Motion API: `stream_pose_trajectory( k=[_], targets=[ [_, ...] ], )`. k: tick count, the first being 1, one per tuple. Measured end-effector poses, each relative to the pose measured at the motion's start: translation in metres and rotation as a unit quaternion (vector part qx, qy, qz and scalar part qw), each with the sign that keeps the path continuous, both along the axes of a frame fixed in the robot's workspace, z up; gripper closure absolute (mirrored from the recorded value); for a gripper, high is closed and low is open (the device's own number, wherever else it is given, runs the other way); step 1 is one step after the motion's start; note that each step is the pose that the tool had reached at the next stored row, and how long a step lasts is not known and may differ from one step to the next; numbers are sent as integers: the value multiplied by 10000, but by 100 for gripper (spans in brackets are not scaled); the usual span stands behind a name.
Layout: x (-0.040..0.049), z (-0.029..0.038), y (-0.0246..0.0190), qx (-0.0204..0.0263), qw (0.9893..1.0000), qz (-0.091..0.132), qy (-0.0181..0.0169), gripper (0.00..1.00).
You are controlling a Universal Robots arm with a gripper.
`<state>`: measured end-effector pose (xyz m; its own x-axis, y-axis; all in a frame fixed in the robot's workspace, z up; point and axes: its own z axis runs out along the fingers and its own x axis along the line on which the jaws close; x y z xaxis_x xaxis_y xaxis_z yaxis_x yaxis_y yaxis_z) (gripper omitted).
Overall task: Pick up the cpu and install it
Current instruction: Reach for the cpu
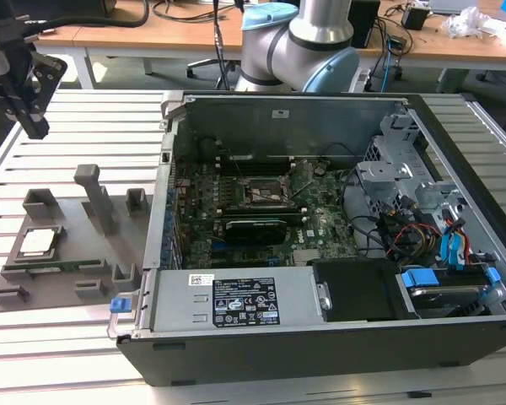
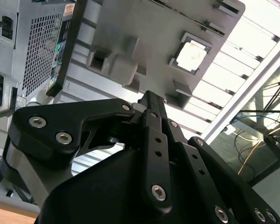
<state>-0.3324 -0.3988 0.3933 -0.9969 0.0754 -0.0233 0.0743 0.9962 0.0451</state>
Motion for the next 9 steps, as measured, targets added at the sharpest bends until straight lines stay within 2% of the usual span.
stream_pose_trajectory(
  k=[9],
  targets=[
    [-165,0,0,0,10000,0,0,89]
  ],
)
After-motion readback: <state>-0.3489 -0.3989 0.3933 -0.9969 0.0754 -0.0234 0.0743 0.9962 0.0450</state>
